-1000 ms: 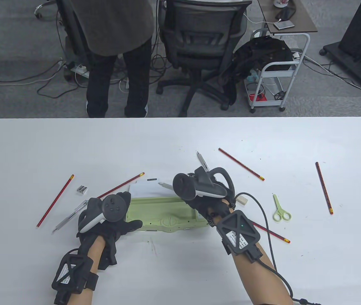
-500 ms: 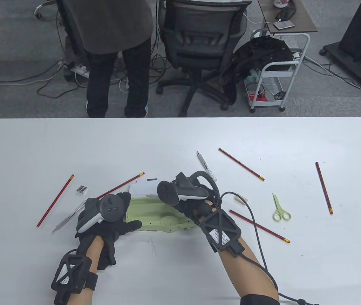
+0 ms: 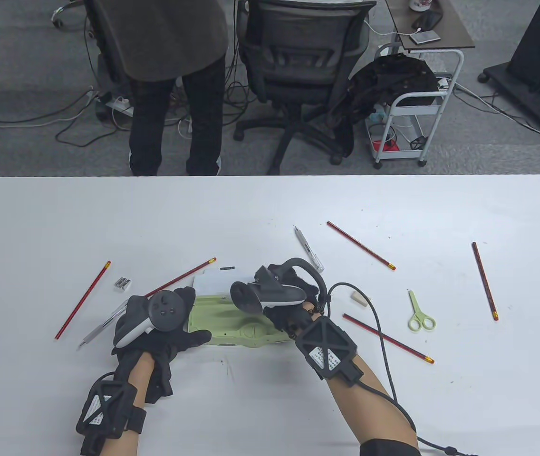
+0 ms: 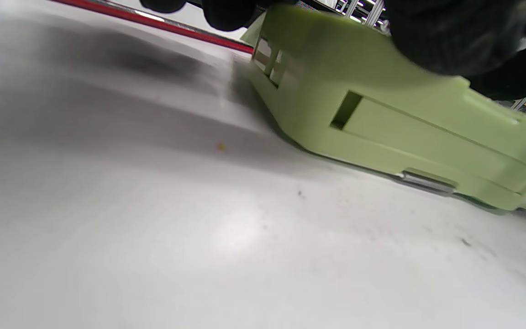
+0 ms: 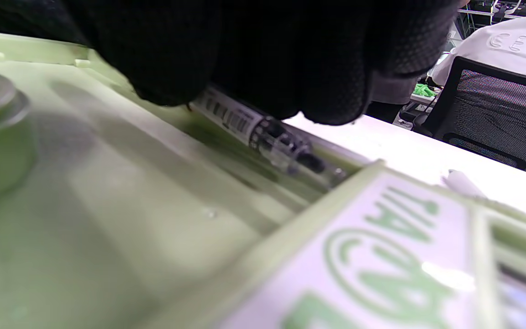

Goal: Organize multifunction pencil case

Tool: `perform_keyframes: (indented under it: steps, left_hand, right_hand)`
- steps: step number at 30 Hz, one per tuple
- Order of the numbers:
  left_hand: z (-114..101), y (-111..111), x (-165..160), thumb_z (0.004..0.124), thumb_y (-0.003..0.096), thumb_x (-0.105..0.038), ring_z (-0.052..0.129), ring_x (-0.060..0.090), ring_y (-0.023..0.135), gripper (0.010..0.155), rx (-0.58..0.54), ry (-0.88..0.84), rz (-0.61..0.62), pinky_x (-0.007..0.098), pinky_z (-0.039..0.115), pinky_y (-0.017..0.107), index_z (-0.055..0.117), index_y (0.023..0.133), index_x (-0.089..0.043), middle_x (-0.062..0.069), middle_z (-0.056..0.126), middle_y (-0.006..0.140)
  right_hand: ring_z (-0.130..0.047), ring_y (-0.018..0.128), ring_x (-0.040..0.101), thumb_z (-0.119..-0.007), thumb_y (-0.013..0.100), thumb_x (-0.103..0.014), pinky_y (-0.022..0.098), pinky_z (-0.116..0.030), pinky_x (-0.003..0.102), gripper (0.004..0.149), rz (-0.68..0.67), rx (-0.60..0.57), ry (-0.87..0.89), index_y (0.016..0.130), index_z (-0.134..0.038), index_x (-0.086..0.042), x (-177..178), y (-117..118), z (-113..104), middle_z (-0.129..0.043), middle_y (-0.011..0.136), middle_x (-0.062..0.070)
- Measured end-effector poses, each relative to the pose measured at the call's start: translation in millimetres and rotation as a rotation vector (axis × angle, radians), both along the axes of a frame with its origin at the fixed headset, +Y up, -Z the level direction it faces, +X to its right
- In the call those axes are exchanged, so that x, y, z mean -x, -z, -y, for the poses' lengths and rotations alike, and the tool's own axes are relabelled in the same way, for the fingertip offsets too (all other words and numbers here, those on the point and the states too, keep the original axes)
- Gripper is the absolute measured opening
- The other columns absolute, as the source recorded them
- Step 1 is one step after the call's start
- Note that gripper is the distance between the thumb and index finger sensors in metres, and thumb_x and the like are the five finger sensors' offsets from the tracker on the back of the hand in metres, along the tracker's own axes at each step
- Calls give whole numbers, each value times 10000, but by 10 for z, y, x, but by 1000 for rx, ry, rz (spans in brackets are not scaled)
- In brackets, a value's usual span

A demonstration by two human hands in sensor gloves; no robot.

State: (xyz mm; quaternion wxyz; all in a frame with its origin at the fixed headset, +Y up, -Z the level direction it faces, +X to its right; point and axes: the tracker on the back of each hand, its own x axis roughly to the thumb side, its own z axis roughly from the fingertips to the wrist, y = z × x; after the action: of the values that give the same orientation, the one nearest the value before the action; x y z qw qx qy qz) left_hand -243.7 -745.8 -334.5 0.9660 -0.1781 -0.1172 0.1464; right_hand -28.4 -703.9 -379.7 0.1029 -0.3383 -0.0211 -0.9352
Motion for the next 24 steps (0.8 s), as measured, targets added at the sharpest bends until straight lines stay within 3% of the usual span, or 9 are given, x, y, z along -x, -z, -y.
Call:
perform_keyframes:
  steps: [8, 18, 24]
  left_hand:
    - [0, 1, -5, 743, 386, -629, 367, 555, 1118, 1043, 0, 4, 0, 752, 416, 714, 274, 1171, -127, 205, 379, 1258]
    - [-3, 4, -15, 744, 385, -628, 368, 554, 1118, 1043, 0, 13, 1, 752, 416, 714, 275, 1170, -126, 204, 382, 1257]
    - [-4, 6, -16, 744, 384, -627, 367, 556, 1118, 1043, 0, 15, 1, 752, 417, 713, 276, 1170, -125, 205, 381, 1258]
  right_hand:
    - [-909, 734, 350, -839, 443, -339, 634, -764, 543, 404, -7, -17, -22, 826, -816, -210, 30, -3, 0, -859, 851, 101]
    - [-905, 752, 364, -822, 457, -320, 633, -764, 547, 432, 61, 108, 95, 867, -804, -186, -106, 84, -60, -845, 880, 113]
    - [-908, 751, 359, -844, 451, -288, 631, -769, 545, 432, 62, 101, 86, 869, -801, -186, -119, 95, -49, -847, 878, 109]
